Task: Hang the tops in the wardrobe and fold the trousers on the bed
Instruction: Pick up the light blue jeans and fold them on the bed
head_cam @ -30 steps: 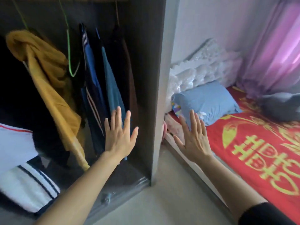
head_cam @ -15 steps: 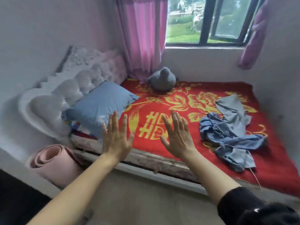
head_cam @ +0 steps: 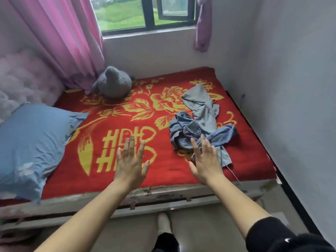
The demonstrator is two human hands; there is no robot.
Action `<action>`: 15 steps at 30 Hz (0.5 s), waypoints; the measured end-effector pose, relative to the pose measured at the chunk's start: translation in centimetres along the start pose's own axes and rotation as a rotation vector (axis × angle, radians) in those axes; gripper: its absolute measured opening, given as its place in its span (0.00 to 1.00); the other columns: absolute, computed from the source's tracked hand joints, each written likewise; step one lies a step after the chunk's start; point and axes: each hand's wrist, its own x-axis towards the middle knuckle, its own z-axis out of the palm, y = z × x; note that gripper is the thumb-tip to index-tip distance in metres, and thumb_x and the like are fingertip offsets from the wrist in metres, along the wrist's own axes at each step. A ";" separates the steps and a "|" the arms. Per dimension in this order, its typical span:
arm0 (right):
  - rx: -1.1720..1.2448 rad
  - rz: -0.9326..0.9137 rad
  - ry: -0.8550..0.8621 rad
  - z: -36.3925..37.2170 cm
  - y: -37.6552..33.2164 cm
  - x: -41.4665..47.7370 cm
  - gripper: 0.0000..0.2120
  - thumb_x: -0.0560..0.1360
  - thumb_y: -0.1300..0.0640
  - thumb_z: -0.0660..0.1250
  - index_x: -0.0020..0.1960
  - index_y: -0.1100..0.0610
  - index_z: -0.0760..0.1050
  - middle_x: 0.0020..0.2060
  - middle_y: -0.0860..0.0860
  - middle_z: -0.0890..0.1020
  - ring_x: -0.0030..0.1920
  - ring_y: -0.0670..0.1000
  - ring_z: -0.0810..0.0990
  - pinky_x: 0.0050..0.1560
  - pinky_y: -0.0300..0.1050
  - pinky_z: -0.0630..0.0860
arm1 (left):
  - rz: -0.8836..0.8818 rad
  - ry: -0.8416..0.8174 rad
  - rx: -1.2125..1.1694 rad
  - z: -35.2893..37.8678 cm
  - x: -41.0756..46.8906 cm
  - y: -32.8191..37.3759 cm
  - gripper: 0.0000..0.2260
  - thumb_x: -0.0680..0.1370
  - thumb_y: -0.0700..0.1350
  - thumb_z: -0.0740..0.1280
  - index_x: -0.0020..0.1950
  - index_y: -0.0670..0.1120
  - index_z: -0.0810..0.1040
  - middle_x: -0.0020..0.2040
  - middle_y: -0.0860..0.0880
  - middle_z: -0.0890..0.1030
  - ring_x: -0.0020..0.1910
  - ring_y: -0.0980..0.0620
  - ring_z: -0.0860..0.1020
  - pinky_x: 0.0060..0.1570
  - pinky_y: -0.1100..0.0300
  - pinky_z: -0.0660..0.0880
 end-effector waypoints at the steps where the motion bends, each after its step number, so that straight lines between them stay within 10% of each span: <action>1: -0.011 0.029 -0.022 0.4 1.2 1.1 0.48 0.65 0.46 0.77 0.77 0.55 0.56 0.73 0.66 0.62 0.69 0.69 0.69 0.63 0.68 0.71 | 0.002 -0.012 -0.016 1.0 1.7 0.4 0.34 0.79 0.59 0.60 0.80 0.49 0.53 0.80 0.41 0.46 0.79 0.42 0.45 0.73 0.36 0.53; 15: -0.132 0.296 -0.180 5.1 15.4 22.9 0.41 0.77 0.44 0.64 0.80 0.55 0.46 0.78 0.64 0.49 0.78 0.63 0.53 0.75 0.58 0.58 | 0.027 -0.202 -0.176 12.5 29.3 5.5 0.33 0.79 0.57 0.63 0.79 0.46 0.57 0.79 0.36 0.52 0.78 0.38 0.51 0.71 0.38 0.60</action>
